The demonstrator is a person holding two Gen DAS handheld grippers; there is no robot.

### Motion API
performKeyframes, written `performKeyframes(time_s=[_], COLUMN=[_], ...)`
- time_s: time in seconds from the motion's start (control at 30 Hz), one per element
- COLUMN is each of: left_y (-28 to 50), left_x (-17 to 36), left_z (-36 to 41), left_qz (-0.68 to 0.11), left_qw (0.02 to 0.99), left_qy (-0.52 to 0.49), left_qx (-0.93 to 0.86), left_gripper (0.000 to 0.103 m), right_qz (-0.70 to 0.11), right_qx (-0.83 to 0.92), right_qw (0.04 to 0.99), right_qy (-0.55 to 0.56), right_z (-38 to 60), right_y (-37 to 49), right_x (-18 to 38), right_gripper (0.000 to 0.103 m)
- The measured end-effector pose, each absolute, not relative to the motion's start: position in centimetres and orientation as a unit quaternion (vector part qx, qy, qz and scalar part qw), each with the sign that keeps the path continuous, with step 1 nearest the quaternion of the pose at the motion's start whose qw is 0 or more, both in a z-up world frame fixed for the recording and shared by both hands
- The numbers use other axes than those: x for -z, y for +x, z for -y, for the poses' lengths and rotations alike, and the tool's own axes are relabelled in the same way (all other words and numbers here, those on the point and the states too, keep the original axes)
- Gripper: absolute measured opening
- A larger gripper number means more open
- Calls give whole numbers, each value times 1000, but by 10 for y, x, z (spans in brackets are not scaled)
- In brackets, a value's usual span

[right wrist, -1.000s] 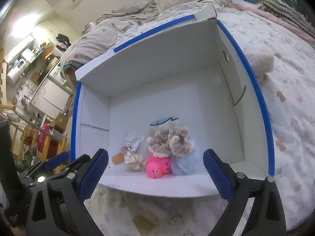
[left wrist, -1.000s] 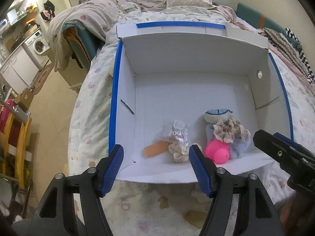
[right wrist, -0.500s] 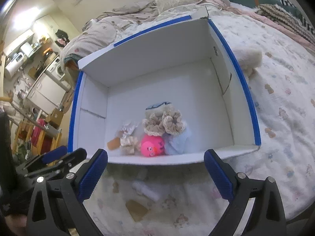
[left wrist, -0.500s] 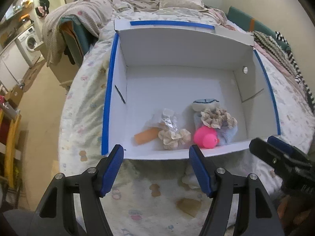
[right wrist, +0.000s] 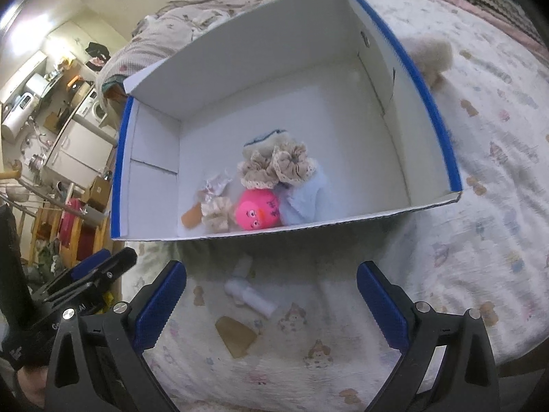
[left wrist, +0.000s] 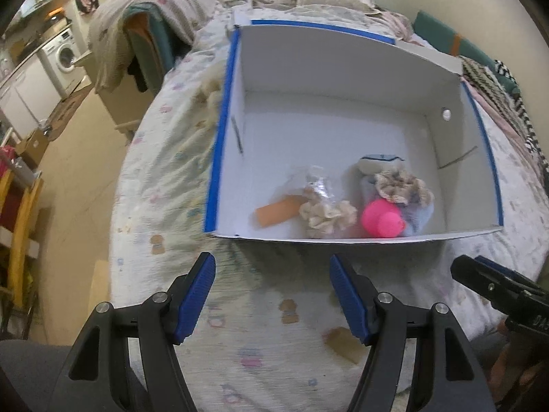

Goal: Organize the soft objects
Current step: 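Grasp the tan soft piece with the left tool while the right tool grasps the white plush bunny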

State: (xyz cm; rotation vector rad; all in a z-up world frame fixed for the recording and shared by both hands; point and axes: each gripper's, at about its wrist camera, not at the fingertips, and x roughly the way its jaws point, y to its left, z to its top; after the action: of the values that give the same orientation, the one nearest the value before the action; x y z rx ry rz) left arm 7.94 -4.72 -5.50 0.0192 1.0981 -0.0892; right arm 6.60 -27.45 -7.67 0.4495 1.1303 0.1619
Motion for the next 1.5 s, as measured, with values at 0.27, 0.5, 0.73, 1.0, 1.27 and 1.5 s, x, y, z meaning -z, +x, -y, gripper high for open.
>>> performKeyframes(time_s=[0.27,0.5,0.73,1.0,1.27,1.5], left_y=[80,77,73,62,51,48], left_x=[62,70,78,107,142,170], left_z=[35,29,21,59,113,135], left_qz=[-541,-553,-563,-613,-653,-681], left_qw=[840,832,826,783,739,708], left_qy=[-11,-6,-8,5,48,88], left_qx=[38,41,37,107,161,166], left_gripper=[66,66,66,66,62,32], right_qz=[-604,-642,-651,-614,-599,-594], right_qx=[-114,-140,-154,-136,-111,-105], right_qw=[757,736,729,755,765,767], right_qy=[222,164,145,183,209,221], right_z=[247,202,187,218,242,260], right_y=[83,95,99,93,83,78], right_x=[119,147,157,135,132,125], right_gripper=[103,76,27,12,12,12])
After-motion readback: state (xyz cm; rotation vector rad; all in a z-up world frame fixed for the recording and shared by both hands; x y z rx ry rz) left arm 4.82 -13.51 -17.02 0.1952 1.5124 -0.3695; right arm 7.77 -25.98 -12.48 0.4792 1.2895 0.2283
